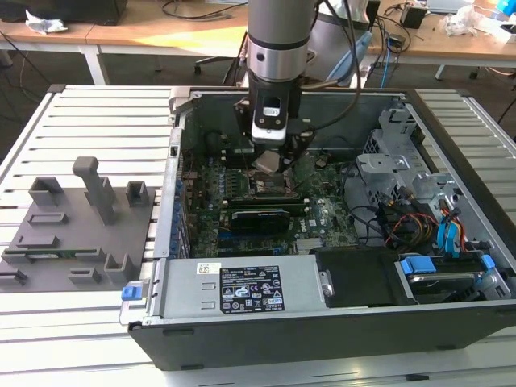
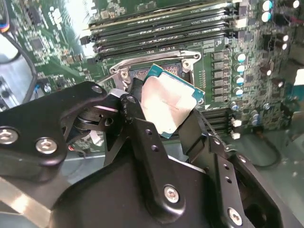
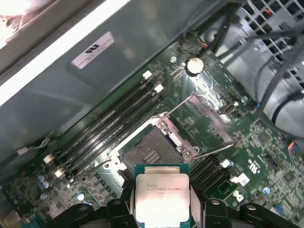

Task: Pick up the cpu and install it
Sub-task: 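Place the cpu into insertion slot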

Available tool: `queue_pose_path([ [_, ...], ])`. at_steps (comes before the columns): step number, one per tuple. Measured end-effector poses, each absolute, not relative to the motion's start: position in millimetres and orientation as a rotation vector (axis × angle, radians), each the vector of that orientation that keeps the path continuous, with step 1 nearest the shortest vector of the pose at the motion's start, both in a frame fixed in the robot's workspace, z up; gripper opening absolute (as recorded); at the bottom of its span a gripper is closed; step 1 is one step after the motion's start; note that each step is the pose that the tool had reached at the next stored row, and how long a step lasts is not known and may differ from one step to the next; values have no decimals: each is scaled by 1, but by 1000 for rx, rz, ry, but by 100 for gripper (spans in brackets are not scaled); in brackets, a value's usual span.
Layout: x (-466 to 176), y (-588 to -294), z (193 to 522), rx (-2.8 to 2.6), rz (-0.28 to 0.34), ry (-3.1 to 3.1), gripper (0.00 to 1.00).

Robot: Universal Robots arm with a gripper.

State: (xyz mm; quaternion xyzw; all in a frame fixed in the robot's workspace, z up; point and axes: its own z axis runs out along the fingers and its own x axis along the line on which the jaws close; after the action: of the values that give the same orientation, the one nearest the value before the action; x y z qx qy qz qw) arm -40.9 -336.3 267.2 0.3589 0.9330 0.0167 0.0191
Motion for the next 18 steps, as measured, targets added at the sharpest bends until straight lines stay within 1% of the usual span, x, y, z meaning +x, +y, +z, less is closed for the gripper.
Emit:
queue_pose_path([
  [18,-41,-336,264,1644,39,2625,55],
])
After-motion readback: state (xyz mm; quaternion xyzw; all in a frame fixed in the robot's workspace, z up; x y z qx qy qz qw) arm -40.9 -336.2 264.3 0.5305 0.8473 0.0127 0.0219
